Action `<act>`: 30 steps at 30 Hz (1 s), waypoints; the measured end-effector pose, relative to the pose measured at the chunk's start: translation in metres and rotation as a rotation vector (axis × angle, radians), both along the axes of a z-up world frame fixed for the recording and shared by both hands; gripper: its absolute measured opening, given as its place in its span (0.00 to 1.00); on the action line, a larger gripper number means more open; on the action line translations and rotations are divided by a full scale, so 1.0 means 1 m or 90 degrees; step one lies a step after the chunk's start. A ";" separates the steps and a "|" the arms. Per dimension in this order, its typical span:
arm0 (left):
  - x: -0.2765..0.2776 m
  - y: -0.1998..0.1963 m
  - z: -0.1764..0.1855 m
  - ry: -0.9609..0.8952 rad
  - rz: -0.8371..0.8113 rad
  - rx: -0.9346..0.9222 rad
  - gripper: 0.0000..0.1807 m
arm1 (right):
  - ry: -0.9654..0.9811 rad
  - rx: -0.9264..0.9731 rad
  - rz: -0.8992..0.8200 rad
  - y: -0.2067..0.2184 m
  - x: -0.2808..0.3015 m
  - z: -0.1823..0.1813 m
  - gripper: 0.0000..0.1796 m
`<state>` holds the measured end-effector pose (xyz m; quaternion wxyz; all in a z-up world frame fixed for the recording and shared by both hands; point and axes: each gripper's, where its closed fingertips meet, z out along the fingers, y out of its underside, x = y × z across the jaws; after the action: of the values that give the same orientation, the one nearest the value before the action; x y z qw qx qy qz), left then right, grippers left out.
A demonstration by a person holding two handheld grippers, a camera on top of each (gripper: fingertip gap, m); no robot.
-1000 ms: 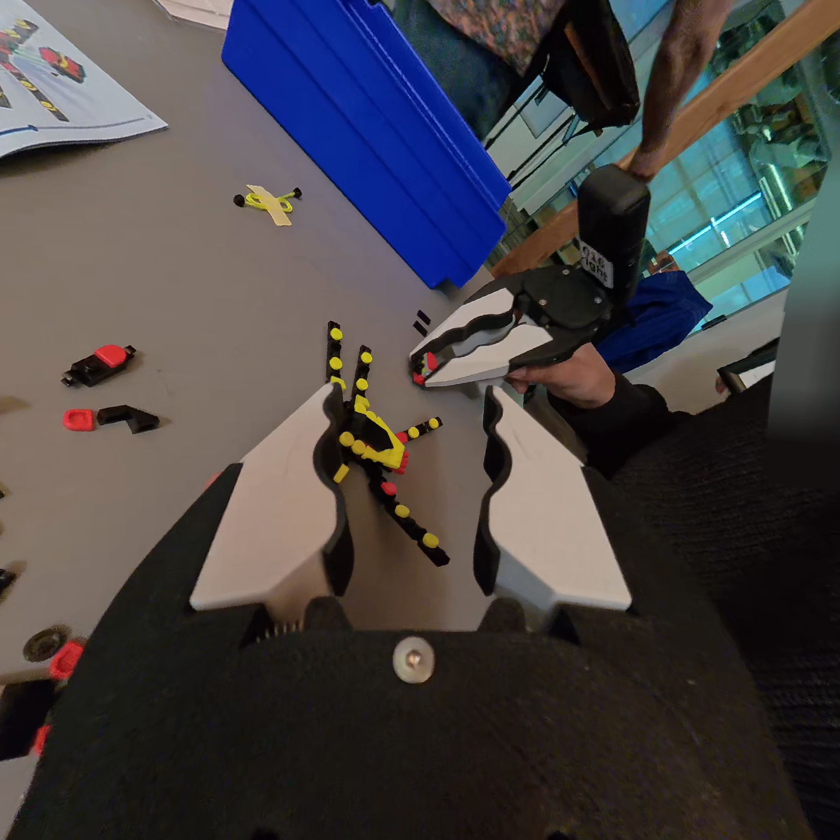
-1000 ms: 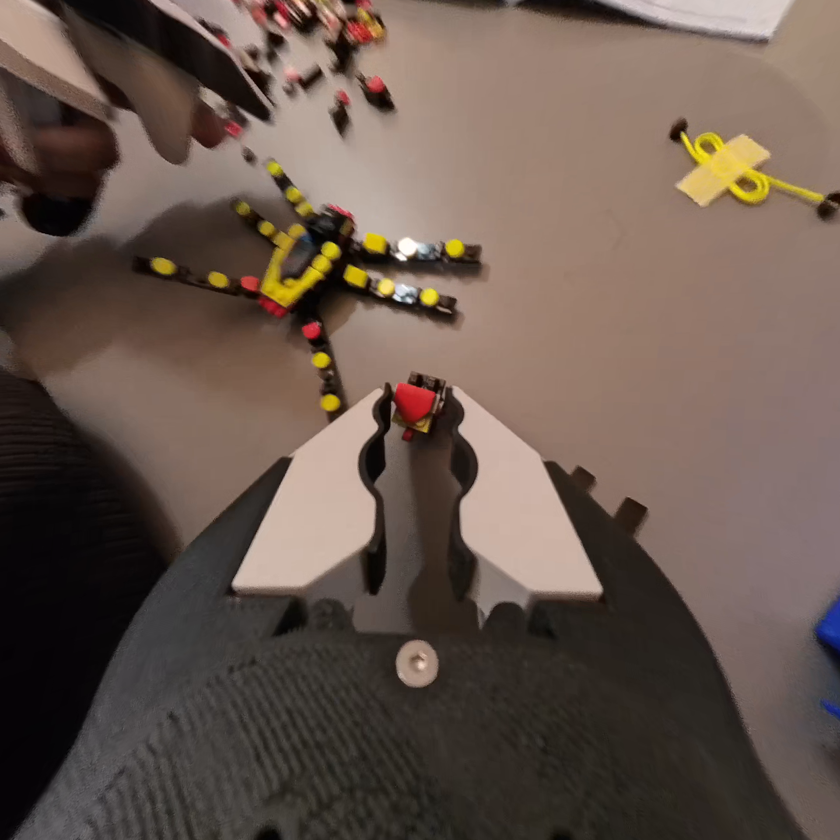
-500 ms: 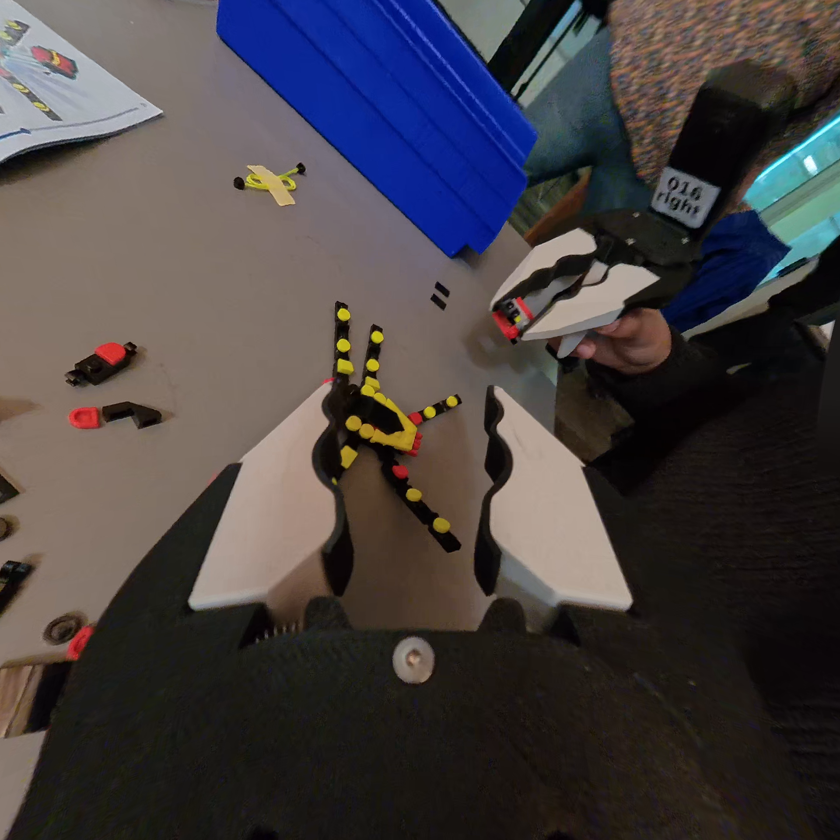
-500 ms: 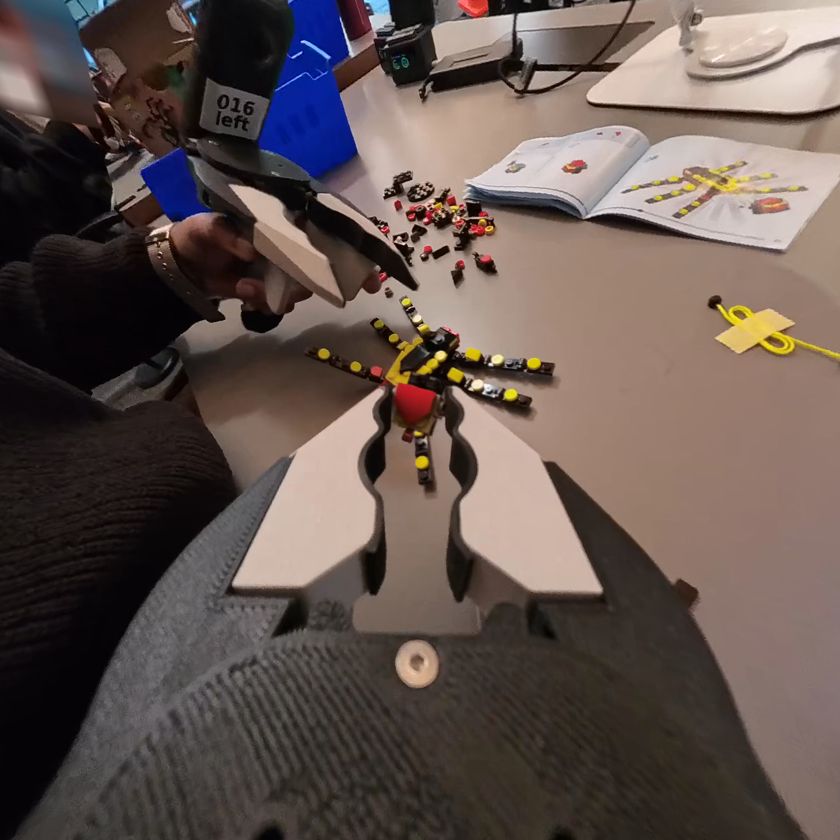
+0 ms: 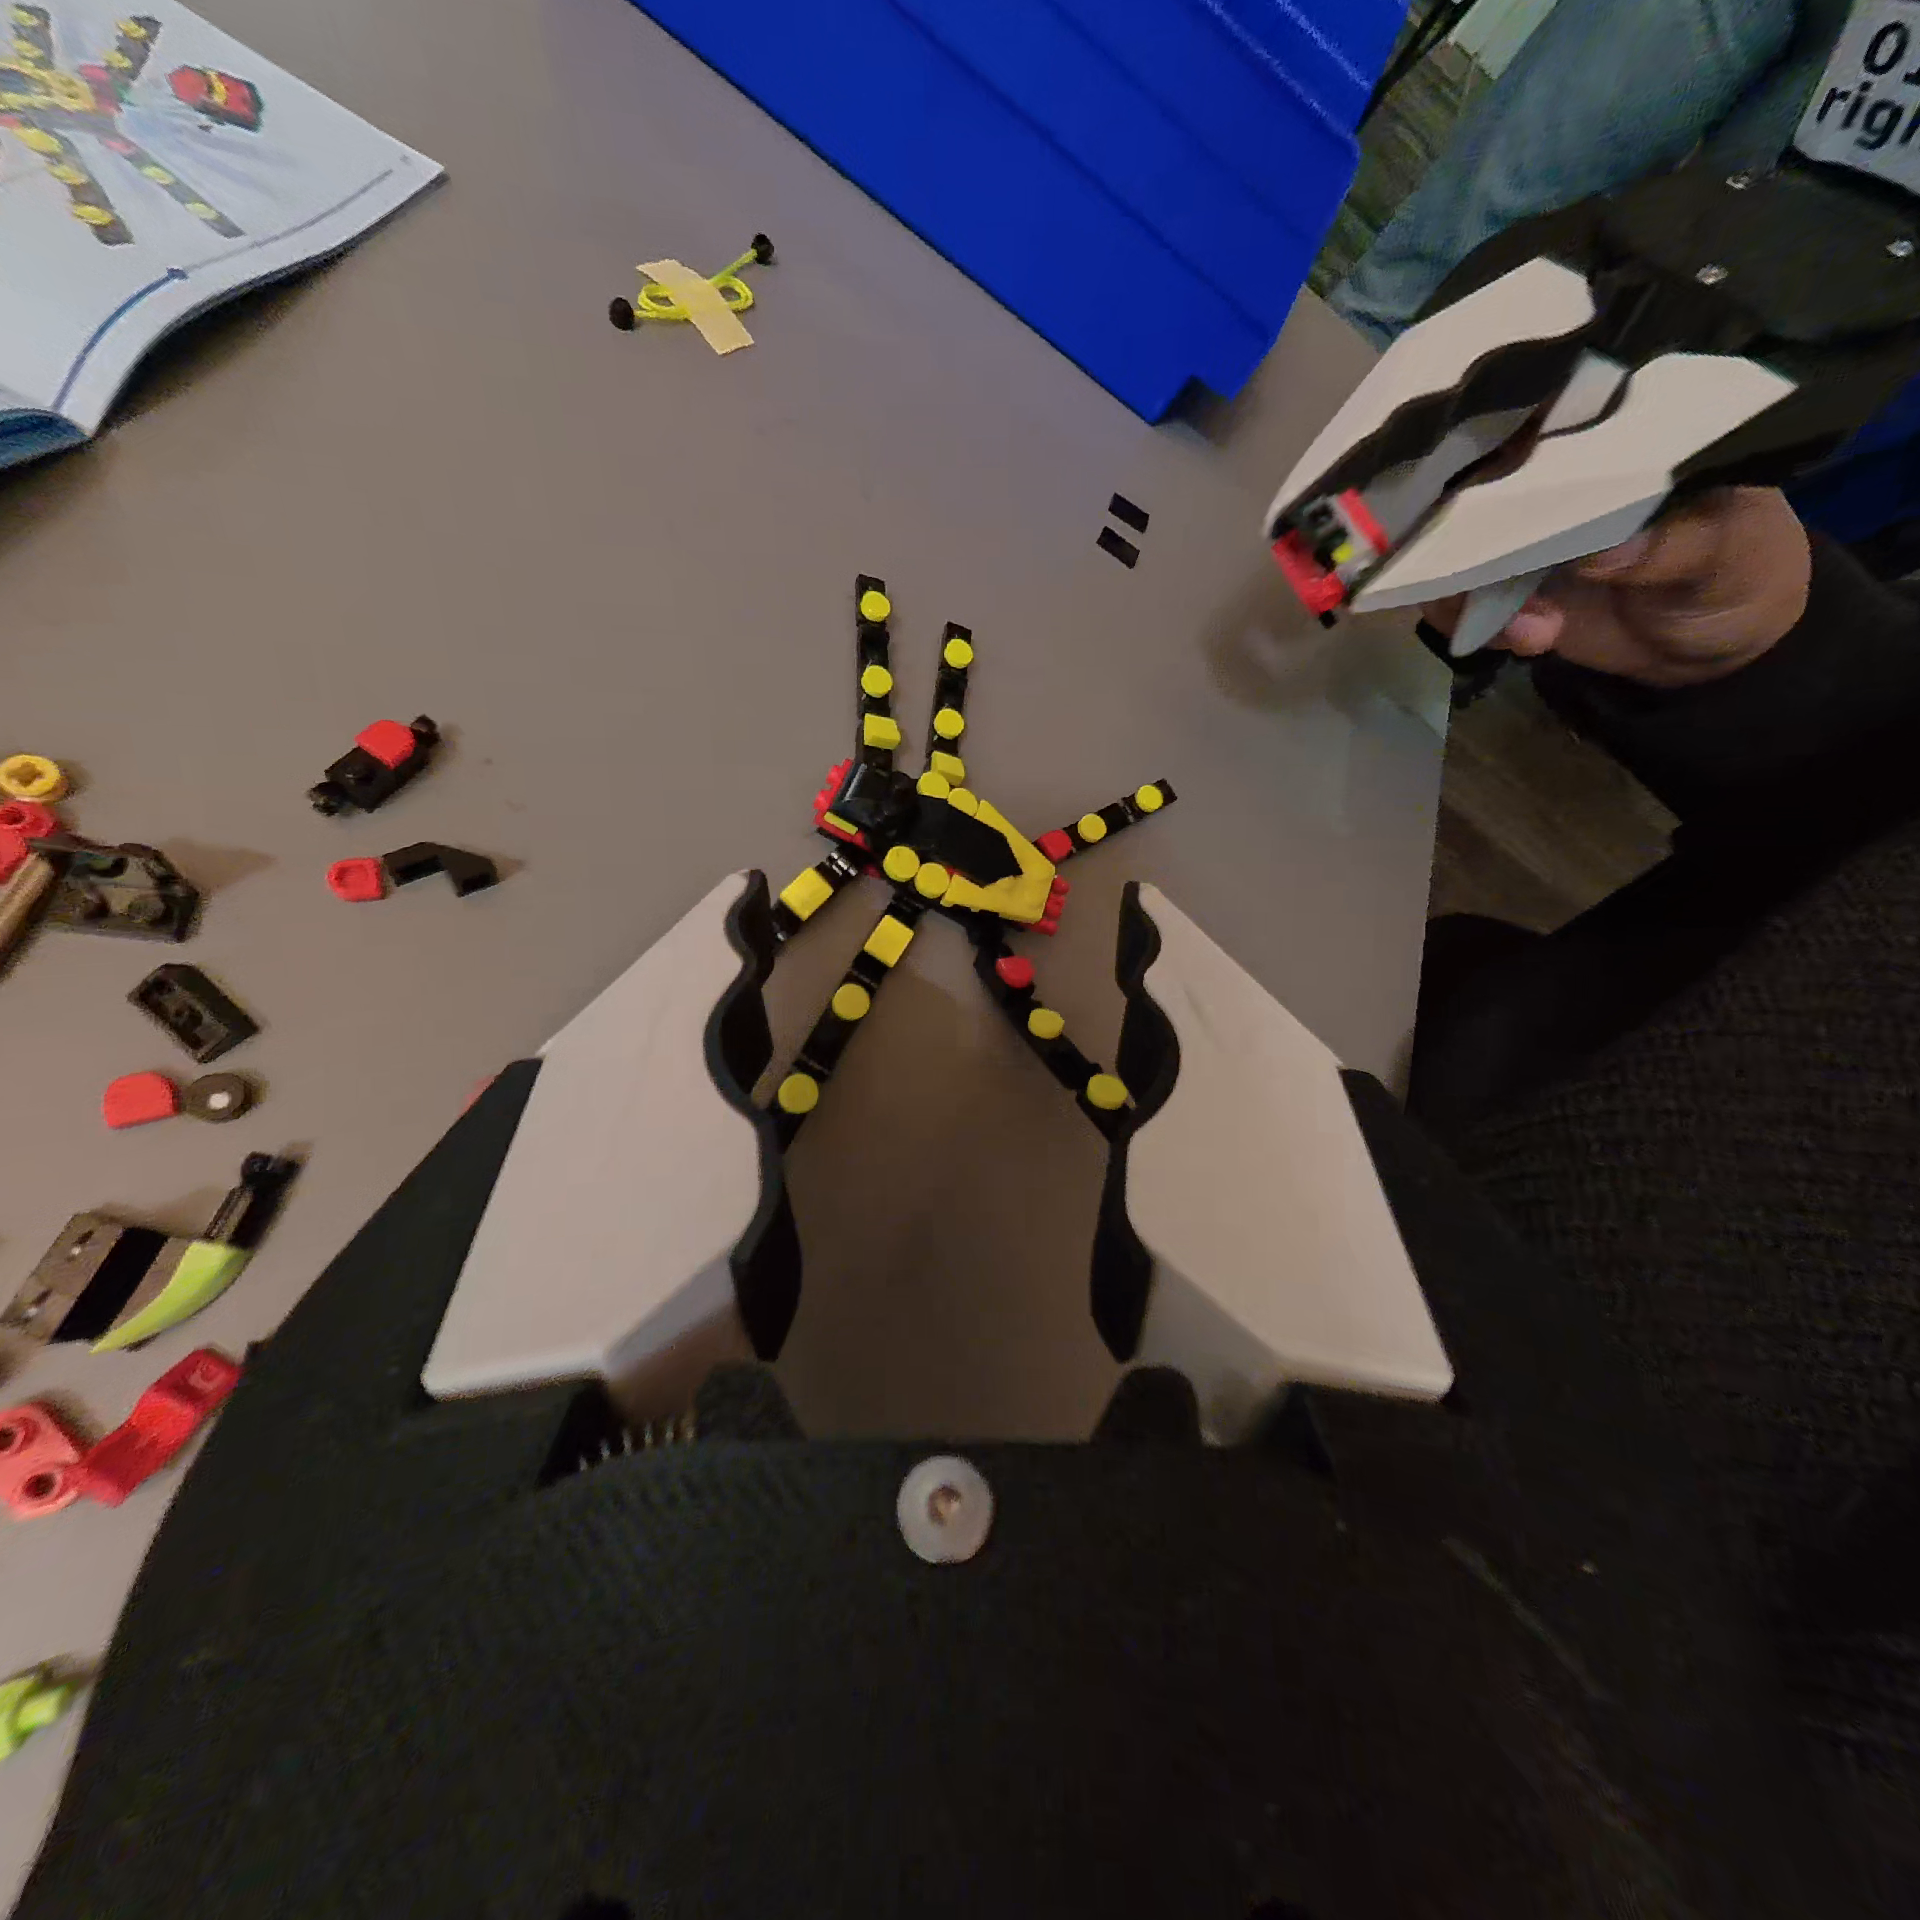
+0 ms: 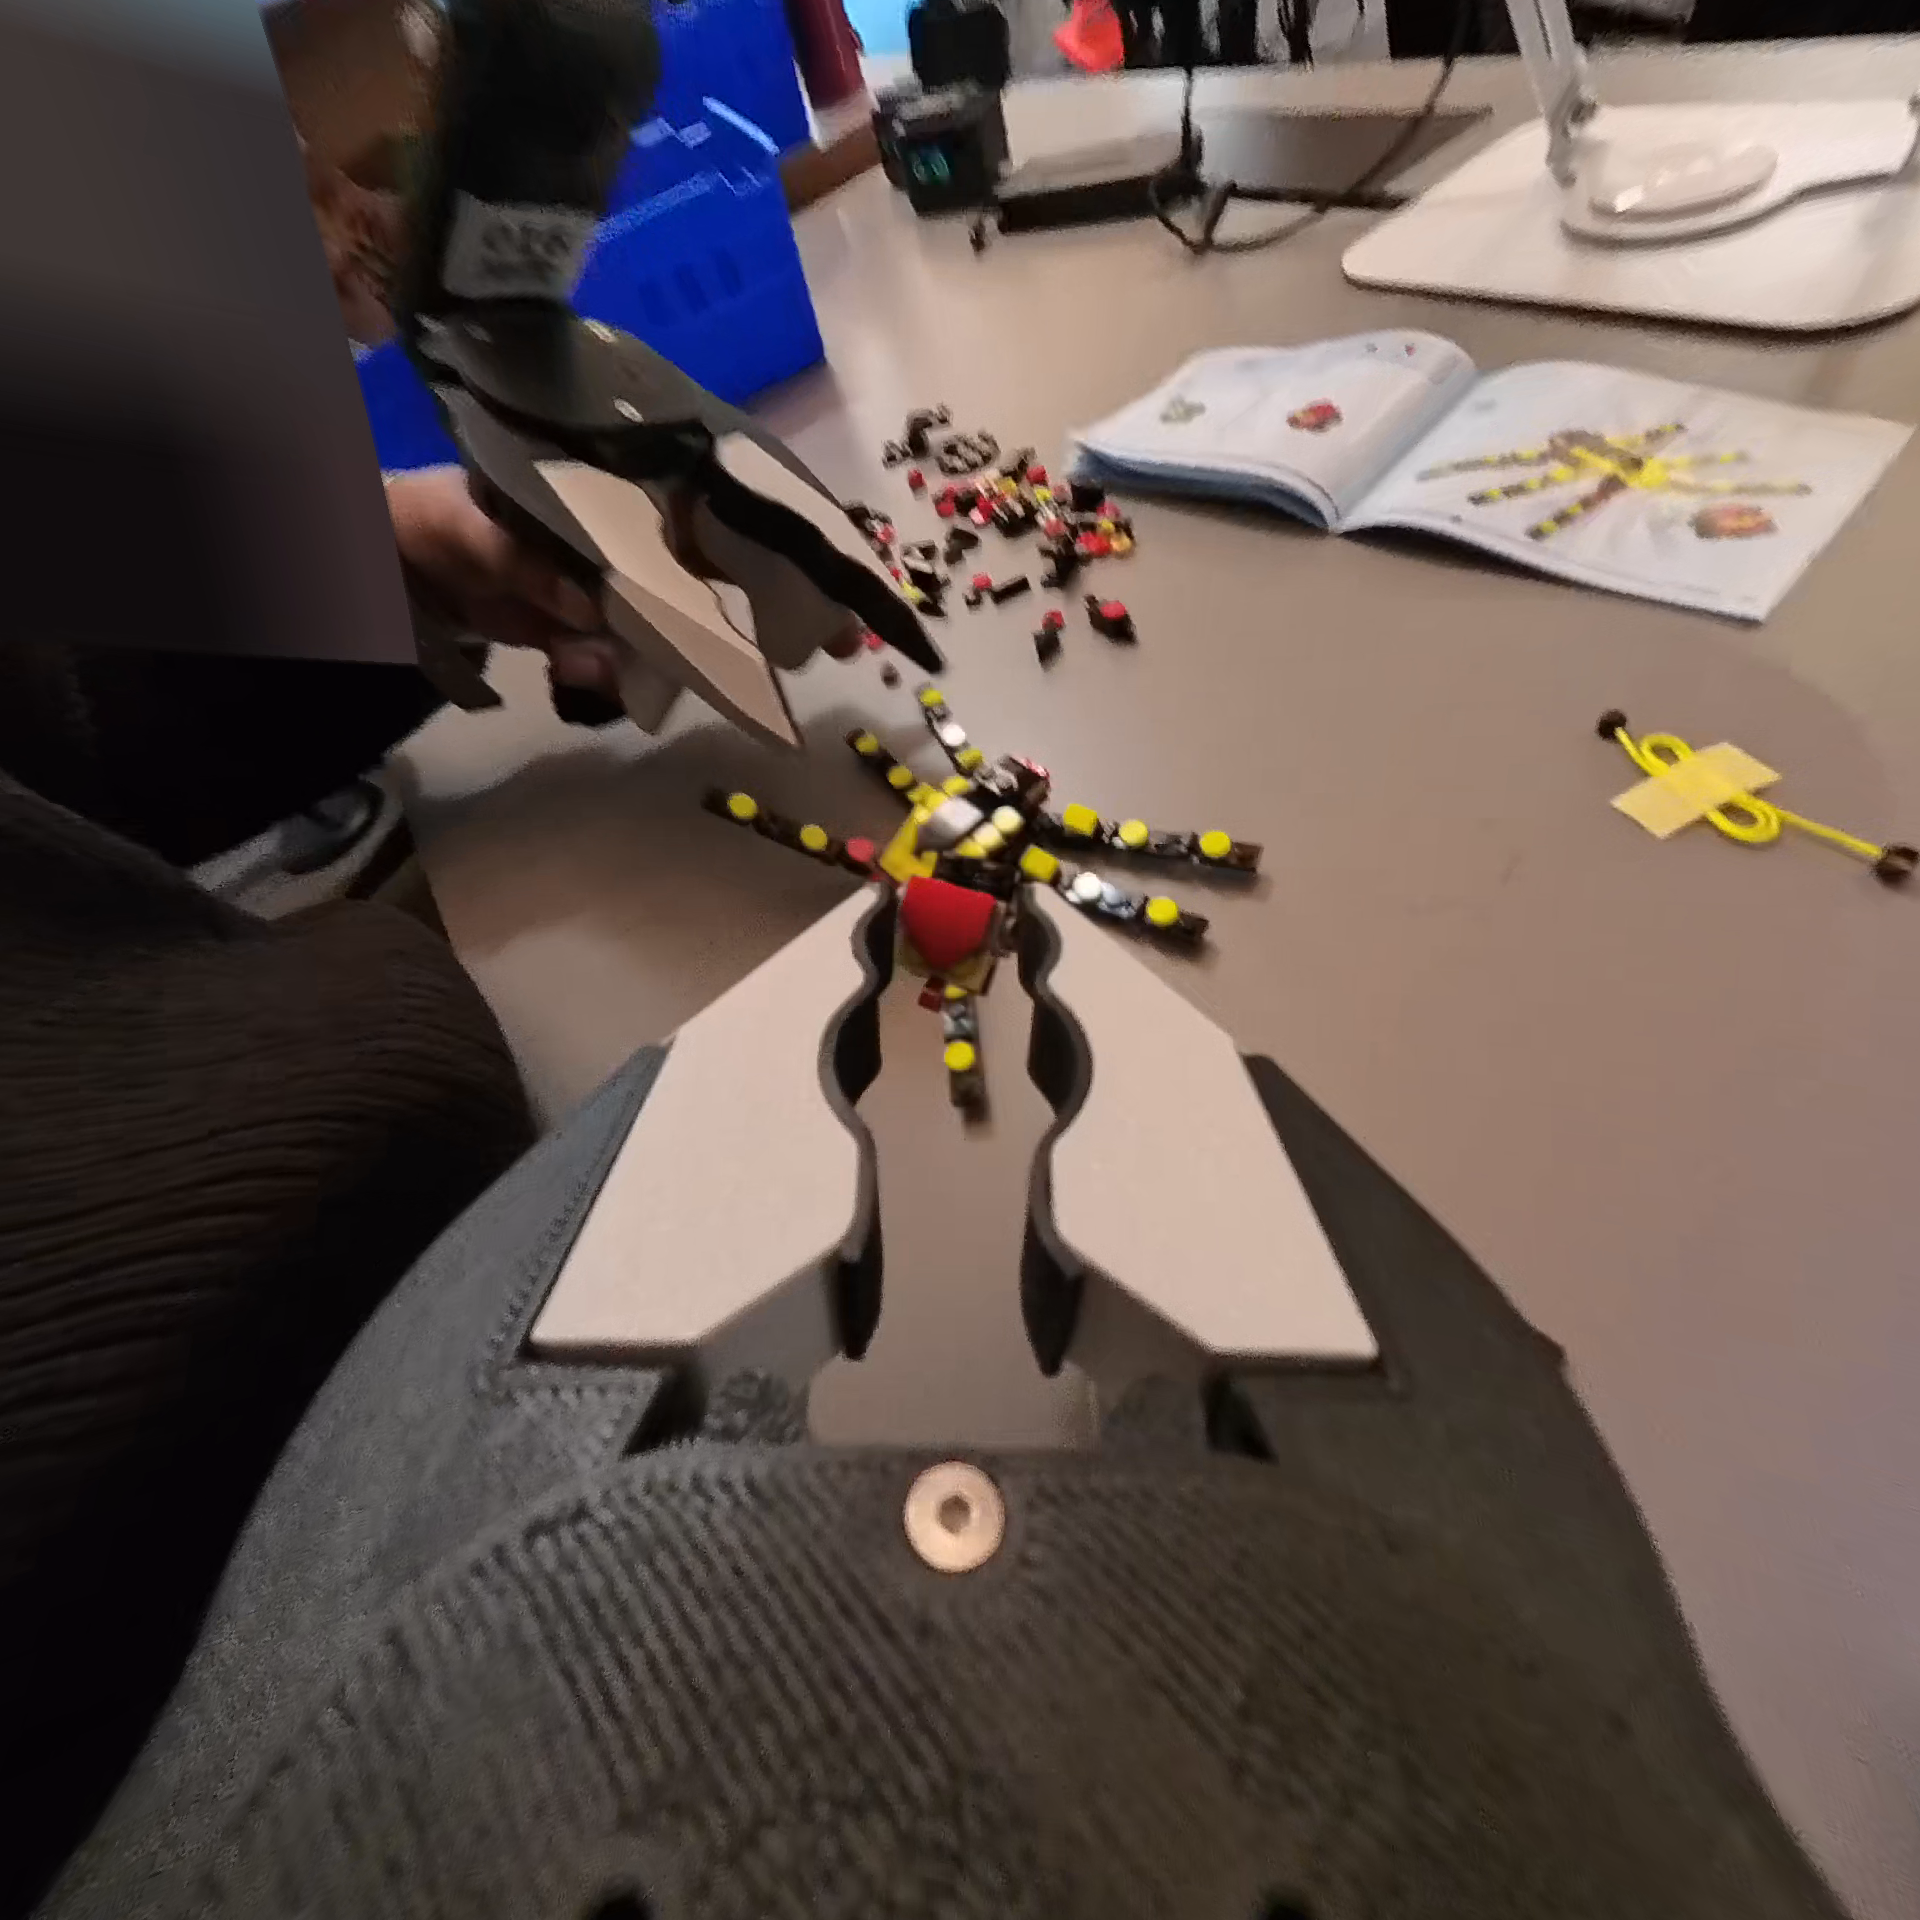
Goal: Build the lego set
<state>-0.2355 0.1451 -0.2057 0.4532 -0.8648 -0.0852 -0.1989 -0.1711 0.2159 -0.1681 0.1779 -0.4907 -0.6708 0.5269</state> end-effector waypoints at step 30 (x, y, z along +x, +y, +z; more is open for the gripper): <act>0.038 -0.030 -0.015 0.146 0.027 -0.063 0.23 | 0.012 0.109 0.120 -0.031 -0.020 -0.011 0.22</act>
<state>-0.1978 0.1153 -0.2208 0.4207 -0.9013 -0.0604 -0.0845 -0.1907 0.1847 -0.1789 0.1752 -0.4038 -0.7549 0.4862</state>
